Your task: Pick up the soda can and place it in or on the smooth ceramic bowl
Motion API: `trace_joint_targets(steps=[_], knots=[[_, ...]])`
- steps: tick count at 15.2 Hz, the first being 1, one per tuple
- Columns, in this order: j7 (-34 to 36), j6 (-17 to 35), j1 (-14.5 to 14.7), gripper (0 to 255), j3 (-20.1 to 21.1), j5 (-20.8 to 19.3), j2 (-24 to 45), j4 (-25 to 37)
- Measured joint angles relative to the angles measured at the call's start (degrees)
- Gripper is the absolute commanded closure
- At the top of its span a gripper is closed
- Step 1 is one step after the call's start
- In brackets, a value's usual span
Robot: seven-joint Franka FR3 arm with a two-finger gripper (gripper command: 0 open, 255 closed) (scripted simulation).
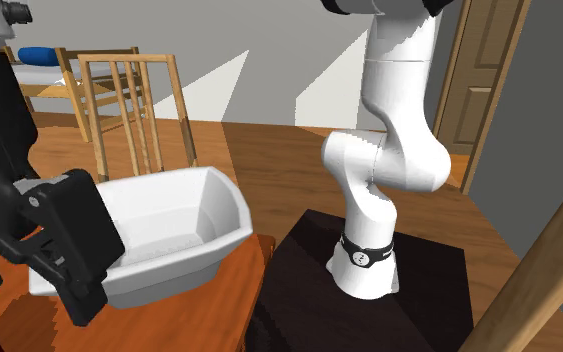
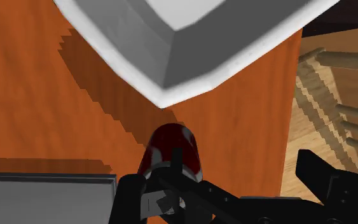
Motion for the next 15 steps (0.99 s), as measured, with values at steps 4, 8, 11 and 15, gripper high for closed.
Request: trace_joint_targets(steps=[4, 8, 11, 15], knots=[[-3.63, -0.85, -1.46, 0, -1.04, 1.94, 9.12, 10.08], [-5.07, 0.23, -2.2, 0, -1.31, 2.63, 12.13, 11.98], [-5.09, 2.52, -2.13, 0, -1.25, 2.69, 12.37, 9.91], [-5.12, 4.4, -2.1, 0, -1.22, 2.73, 12.45, 8.14]])
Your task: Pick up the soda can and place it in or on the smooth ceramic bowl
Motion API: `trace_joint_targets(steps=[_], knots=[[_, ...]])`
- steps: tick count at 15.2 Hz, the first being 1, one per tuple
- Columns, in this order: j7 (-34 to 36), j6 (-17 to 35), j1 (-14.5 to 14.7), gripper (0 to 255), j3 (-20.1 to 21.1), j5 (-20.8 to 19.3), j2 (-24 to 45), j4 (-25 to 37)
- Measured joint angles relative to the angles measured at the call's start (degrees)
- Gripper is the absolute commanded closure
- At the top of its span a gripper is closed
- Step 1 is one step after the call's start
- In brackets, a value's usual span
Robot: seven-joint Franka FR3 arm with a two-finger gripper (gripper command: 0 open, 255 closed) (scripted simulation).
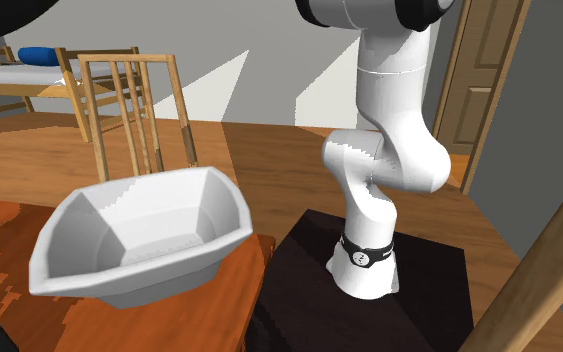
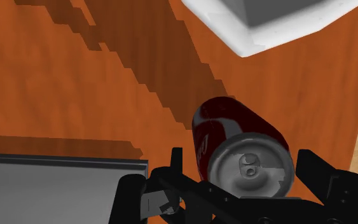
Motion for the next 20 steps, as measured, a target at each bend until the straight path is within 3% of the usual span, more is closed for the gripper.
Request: trace_joint_targets(steps=[4, 5, 15, 20], knots=[[-0.01, 0.08, -0.01, 0, 0.0, 0.01, 0.01, -0.05], [-0.02, 0.09, -0.01, 255, 0.0, 0.01, 0.01, -0.06], [-0.01, 0.09, 0.0, 255, 0.0, 0.01, 0.02, -0.07], [0.07, -3.06, -0.06, 255, -0.03, -0.04, -0.02, 3.06]])
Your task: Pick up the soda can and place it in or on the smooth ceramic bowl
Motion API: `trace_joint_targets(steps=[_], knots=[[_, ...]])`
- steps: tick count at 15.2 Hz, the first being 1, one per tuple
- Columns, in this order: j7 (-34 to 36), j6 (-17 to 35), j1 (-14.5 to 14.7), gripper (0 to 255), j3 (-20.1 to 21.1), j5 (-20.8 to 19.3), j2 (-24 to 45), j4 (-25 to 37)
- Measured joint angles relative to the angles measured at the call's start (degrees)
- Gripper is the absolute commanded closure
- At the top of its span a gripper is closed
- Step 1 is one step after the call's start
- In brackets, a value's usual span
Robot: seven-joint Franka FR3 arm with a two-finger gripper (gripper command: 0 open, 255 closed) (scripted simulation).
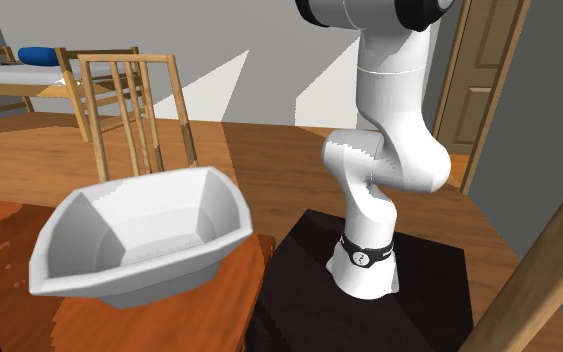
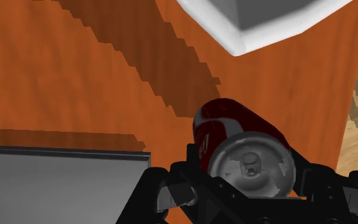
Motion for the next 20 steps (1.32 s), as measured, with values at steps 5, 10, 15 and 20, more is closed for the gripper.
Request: trace_joint_targets(steps=[5, 10, 15, 20], knots=[[0.0, -3.62, -0.12, 255, -0.08, -0.03, -0.04, 3.57], [-0.04, -7.9, -0.35, 255, -0.15, 0.13, 0.64, 8.53], [-0.07, -12.1, -0.6, 255, -0.21, 0.35, 1.52, 13.59], [-0.28, -16.69, -1.09, 255, -0.32, 0.76, 3.05, 19.67]])
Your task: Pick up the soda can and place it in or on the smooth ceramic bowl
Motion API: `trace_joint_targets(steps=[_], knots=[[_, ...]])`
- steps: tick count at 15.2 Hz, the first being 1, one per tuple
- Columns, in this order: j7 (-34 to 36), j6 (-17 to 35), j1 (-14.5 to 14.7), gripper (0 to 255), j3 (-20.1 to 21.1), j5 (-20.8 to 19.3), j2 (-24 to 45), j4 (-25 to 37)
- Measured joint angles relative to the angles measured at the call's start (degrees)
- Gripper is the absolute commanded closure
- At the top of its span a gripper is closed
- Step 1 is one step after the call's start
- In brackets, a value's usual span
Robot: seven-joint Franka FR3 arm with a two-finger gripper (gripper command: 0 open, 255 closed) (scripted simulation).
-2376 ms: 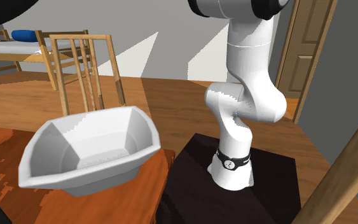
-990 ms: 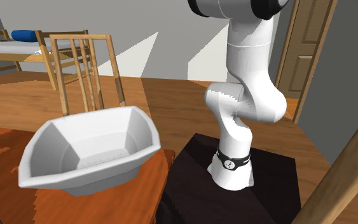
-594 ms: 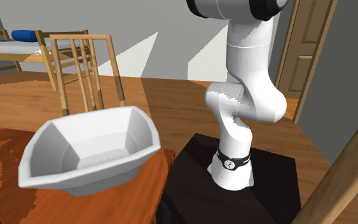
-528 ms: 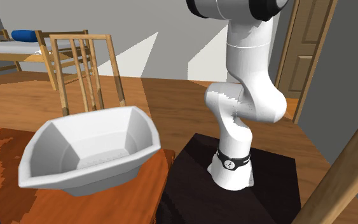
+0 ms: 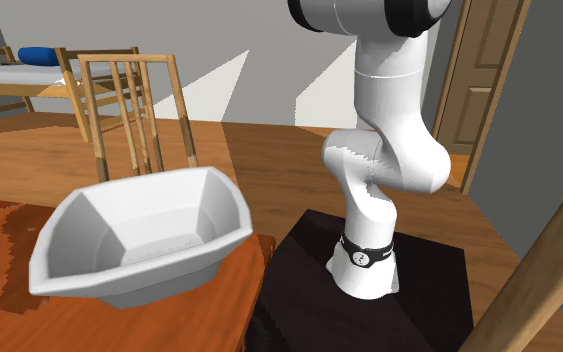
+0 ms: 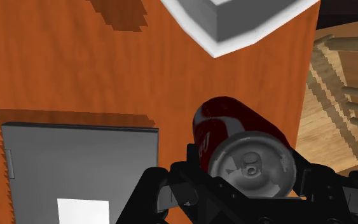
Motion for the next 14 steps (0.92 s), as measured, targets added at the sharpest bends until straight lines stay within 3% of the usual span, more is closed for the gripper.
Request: trace_joint_targets(steps=[8, 14], knots=[[-0.31, -8.39, -1.34, 255, -0.13, 1.22, 4.4, 12.7], [-2.06, -5.76, -0.77, 255, -1.05, -1.9, -8.13, -2.17]])
